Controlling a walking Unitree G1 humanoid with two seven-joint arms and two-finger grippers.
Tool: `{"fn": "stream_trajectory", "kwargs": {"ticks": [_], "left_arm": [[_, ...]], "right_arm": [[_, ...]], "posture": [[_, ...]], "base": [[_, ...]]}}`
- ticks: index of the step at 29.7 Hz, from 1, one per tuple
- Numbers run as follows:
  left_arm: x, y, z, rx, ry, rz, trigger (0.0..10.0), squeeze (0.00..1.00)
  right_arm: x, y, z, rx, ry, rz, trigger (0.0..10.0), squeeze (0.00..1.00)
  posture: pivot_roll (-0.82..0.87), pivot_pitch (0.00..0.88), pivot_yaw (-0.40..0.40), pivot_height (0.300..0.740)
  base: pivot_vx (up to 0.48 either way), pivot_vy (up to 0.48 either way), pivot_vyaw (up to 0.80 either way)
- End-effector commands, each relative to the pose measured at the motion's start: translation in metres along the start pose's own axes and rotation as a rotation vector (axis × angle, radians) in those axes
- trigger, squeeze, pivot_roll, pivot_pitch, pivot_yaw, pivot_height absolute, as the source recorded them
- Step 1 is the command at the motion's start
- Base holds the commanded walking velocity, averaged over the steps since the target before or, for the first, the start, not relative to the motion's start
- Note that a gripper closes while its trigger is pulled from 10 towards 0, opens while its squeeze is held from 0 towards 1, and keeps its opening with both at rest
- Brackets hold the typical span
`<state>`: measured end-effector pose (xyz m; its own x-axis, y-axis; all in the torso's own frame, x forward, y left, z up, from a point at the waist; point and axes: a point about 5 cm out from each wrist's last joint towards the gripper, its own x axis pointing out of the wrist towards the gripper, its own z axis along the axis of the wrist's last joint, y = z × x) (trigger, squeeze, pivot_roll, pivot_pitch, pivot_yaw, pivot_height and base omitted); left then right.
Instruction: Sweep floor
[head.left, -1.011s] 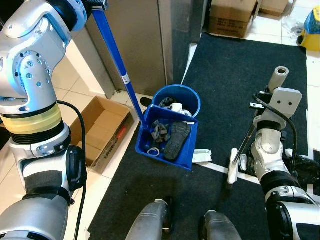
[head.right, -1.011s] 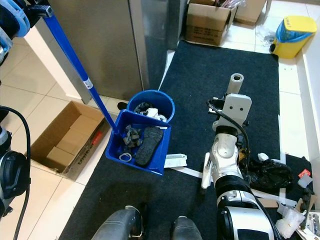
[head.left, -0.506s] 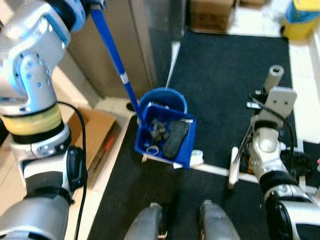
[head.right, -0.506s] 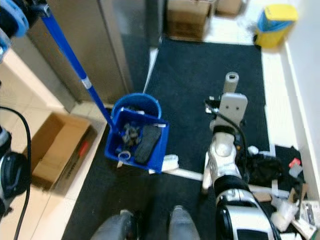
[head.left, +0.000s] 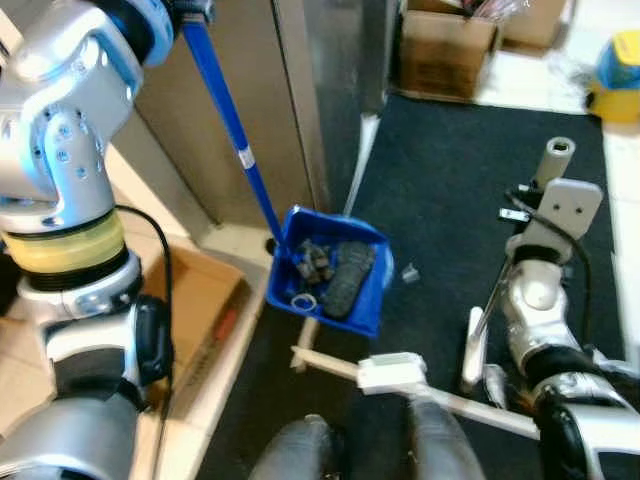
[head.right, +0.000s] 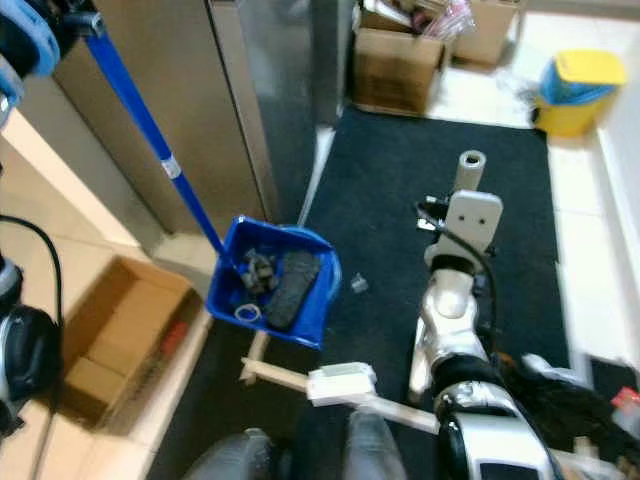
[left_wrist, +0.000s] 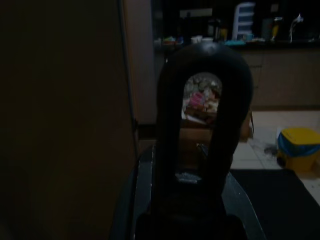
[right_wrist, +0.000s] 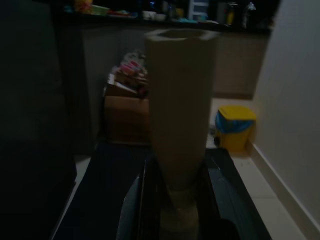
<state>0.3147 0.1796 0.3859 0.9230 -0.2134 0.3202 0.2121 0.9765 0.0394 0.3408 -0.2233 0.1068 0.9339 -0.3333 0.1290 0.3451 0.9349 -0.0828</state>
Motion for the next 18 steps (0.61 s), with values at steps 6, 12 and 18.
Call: {"fn": "stream_trajectory", "kwargs": {"ticks": [6, 12, 18], "left_arm": [[-0.0054, 0.0062, 0.0143, 0.015, -0.083, 0.025, 10.0, 0.00], [-0.0055, 0.0066, 0.0137, 0.021, -0.090, 0.026, 10.0, 0.00], [-0.0056, 0.0088, 0.0128, 0.037, -0.094, 0.039, 10.0, 0.00]], "right_arm": [[0.0005, 0.0001, 0.0038, 0.008, -0.029, -0.003, 10.0, 0.00], [0.0002, 0.0001, 0.0037, 0.008, -0.030, -0.004, 10.0, 0.00], [0.0001, 0.0001, 0.0036, 0.008, -0.030, -0.004, 10.0, 0.00]], "posture": [[0.04, 0.115, 0.100, 0.740], [0.03, 0.115, 0.100, 0.740], [0.03, 0.115, 0.101, 0.740]], "base": [[0.000, 0.000, 0.00], [0.000, 0.000, 0.00], [0.000, 0.000, 0.00]]}}
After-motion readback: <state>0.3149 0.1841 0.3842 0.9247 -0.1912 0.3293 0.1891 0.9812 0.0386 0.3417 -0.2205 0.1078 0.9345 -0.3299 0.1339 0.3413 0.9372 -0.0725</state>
